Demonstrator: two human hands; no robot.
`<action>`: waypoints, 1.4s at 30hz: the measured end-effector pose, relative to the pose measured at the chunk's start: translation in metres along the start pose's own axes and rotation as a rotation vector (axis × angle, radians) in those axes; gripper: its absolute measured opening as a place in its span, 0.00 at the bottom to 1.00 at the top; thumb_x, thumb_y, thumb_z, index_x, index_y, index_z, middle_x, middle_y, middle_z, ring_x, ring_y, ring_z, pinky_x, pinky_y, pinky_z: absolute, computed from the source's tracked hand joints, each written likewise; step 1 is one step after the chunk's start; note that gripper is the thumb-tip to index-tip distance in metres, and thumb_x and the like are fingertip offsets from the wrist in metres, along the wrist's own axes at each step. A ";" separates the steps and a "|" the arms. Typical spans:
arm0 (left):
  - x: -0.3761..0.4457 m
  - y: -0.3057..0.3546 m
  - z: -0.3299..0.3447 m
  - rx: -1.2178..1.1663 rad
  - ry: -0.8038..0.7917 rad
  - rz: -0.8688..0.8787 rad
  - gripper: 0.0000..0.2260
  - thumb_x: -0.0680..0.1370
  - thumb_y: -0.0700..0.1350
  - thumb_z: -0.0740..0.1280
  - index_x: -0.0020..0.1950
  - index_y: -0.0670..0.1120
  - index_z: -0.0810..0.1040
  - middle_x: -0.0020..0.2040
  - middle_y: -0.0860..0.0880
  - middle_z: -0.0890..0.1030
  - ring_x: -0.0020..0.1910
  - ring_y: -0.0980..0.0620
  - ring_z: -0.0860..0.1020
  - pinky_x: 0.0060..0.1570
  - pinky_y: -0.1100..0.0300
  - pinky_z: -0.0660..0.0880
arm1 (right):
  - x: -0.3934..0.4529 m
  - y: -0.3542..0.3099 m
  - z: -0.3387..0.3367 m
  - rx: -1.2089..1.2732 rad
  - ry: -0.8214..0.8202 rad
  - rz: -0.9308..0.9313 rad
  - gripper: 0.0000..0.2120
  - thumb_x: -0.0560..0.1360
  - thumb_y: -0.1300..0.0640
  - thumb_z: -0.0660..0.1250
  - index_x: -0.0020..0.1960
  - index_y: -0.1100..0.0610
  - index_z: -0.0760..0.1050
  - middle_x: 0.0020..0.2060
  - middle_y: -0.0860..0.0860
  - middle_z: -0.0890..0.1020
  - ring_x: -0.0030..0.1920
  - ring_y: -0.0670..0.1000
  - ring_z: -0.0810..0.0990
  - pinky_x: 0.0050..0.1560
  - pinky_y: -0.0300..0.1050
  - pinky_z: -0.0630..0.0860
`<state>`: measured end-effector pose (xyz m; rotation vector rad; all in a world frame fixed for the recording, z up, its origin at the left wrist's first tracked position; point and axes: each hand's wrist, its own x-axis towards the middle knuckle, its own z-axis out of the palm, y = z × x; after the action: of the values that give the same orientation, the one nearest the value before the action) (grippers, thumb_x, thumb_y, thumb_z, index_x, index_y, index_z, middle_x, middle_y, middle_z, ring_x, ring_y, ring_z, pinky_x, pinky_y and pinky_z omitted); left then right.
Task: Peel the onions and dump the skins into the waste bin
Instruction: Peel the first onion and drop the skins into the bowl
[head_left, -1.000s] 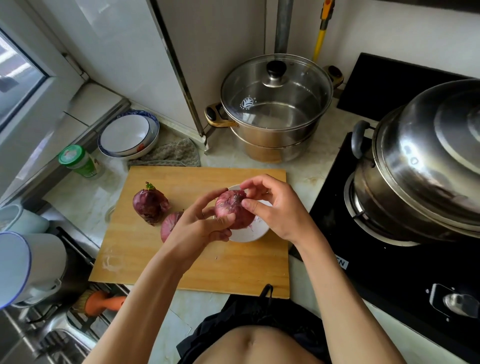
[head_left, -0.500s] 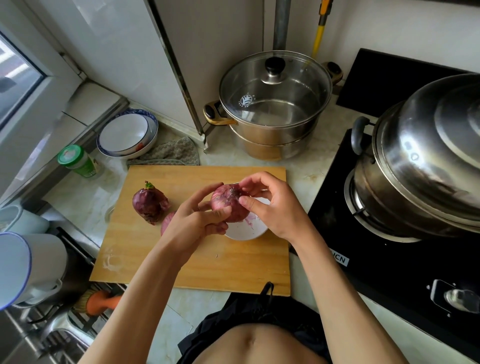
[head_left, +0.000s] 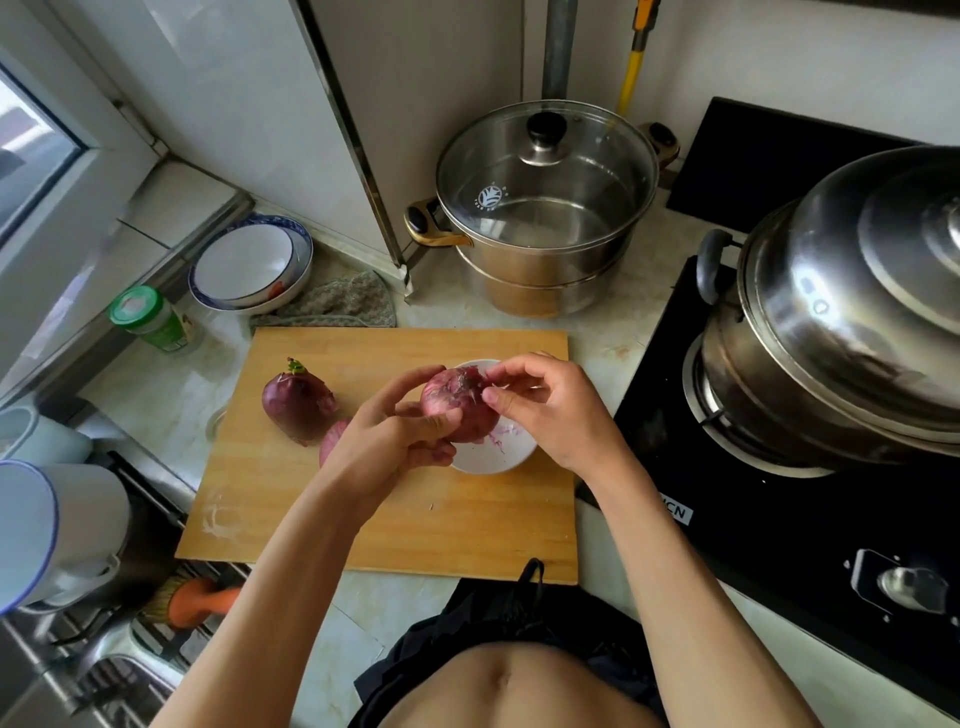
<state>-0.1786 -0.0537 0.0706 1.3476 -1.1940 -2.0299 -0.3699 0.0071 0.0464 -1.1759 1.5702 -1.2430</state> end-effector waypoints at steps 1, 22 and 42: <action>0.001 0.000 -0.001 0.021 -0.003 0.007 0.30 0.66 0.38 0.80 0.67 0.49 0.79 0.63 0.31 0.79 0.37 0.46 0.80 0.38 0.58 0.80 | 0.000 0.000 0.000 -0.007 0.007 0.002 0.06 0.73 0.59 0.76 0.49 0.53 0.83 0.47 0.47 0.84 0.47 0.47 0.82 0.52 0.43 0.80; -0.003 -0.011 -0.006 -0.263 0.076 0.003 0.29 0.71 0.36 0.74 0.71 0.43 0.74 0.51 0.34 0.83 0.30 0.49 0.79 0.35 0.61 0.81 | -0.010 -0.001 0.002 -0.241 0.135 -0.154 0.01 0.79 0.59 0.68 0.48 0.56 0.78 0.48 0.48 0.78 0.47 0.46 0.79 0.47 0.38 0.76; -0.016 -0.017 -0.008 -0.102 0.035 0.146 0.33 0.67 0.35 0.78 0.71 0.51 0.78 0.63 0.39 0.81 0.44 0.45 0.83 0.40 0.57 0.82 | -0.014 -0.010 0.005 -0.087 0.092 0.057 0.07 0.77 0.52 0.70 0.52 0.54 0.85 0.44 0.45 0.86 0.47 0.43 0.84 0.52 0.47 0.82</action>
<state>-0.1632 -0.0365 0.0636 1.2061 -1.1236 -1.9301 -0.3600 0.0182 0.0556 -1.1342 1.7296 -1.2176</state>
